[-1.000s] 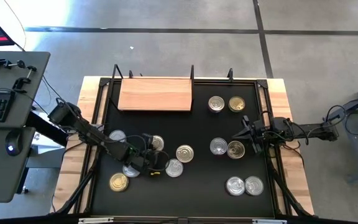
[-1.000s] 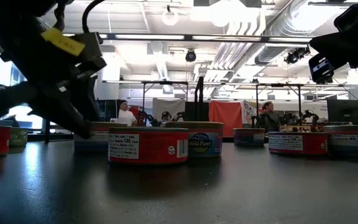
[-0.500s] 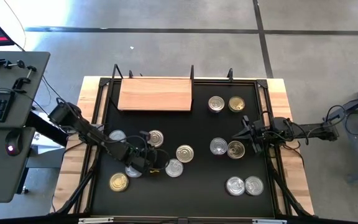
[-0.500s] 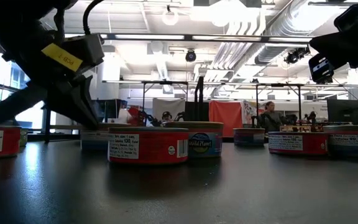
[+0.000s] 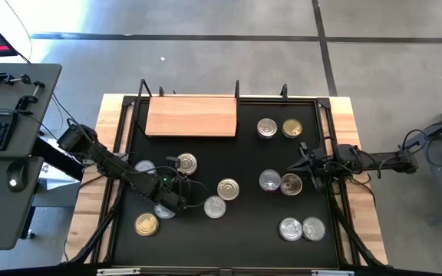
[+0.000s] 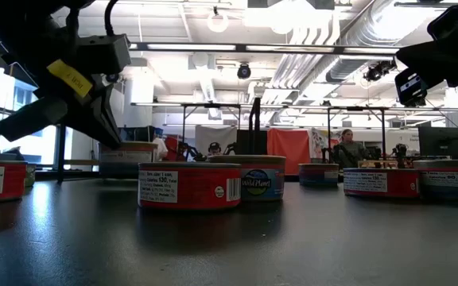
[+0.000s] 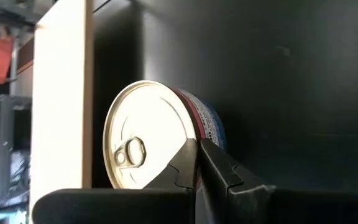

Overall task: Stack canned seafood by type on shelf
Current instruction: Put the blue tuna can on the shelf

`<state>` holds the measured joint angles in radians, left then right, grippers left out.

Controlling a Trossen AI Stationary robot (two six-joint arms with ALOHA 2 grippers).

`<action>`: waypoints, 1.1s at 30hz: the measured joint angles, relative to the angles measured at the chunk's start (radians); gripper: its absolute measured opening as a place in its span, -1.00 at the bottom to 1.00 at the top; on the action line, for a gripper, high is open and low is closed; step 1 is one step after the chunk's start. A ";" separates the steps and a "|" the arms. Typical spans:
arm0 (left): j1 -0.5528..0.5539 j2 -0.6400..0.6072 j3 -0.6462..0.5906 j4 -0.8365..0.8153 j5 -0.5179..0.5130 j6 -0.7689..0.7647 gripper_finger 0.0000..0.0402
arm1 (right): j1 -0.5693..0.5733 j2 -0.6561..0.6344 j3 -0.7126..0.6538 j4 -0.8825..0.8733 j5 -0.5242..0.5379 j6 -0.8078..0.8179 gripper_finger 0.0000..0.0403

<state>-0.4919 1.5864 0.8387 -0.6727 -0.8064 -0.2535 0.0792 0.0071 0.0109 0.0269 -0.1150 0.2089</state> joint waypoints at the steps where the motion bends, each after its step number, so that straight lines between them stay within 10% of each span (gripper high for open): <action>1: 0.000 0.000 0.000 -0.008 -0.012 -0.012 -1.00 | 0.000 0.000 0.000 0.000 0.000 0.000 -0.96; 15: 0.097 -0.002 0.002 -0.194 -0.253 -0.161 -1.00 | 0.000 0.000 0.000 0.000 0.000 0.000 -0.96; 33: 0.829 -0.007 0.006 -0.039 -0.069 0.045 -1.00 | 0.000 0.000 0.000 0.000 0.000 0.000 -0.96</action>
<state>0.3372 1.5795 0.8444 -0.7118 -0.8754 -0.2086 0.0792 0.0074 0.0106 0.0269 -0.1150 0.2089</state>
